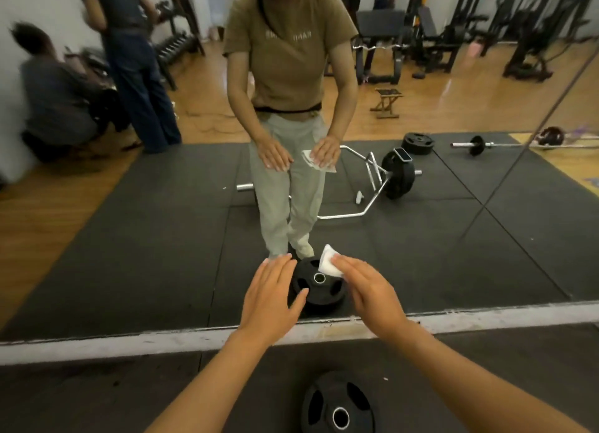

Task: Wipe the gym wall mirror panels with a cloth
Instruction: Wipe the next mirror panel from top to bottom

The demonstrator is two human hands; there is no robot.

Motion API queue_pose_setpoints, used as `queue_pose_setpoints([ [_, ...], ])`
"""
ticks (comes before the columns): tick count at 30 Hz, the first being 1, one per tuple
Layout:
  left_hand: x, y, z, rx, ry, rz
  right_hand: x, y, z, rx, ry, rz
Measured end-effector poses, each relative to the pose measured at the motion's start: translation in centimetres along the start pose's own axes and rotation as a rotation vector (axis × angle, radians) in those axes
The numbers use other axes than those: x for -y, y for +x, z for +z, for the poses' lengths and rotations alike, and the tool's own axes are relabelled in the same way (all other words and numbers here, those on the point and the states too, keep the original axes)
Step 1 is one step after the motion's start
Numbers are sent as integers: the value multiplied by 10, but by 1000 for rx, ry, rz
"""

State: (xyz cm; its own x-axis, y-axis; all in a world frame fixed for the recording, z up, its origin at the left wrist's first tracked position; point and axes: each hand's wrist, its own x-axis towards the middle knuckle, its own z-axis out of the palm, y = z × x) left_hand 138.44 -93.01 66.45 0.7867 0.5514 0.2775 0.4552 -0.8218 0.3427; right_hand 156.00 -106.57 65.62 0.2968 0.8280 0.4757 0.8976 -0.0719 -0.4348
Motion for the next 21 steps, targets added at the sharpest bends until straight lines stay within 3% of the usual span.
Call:
queue_pose_setpoints([
  [9, -14, 138, -138, -471, 186, 360, 29, 177, -120, -362, -256, -499],
  [21, -29, 256, -368, -878, 326, 495, 131, 348, -285, -724, -618, -842],
])
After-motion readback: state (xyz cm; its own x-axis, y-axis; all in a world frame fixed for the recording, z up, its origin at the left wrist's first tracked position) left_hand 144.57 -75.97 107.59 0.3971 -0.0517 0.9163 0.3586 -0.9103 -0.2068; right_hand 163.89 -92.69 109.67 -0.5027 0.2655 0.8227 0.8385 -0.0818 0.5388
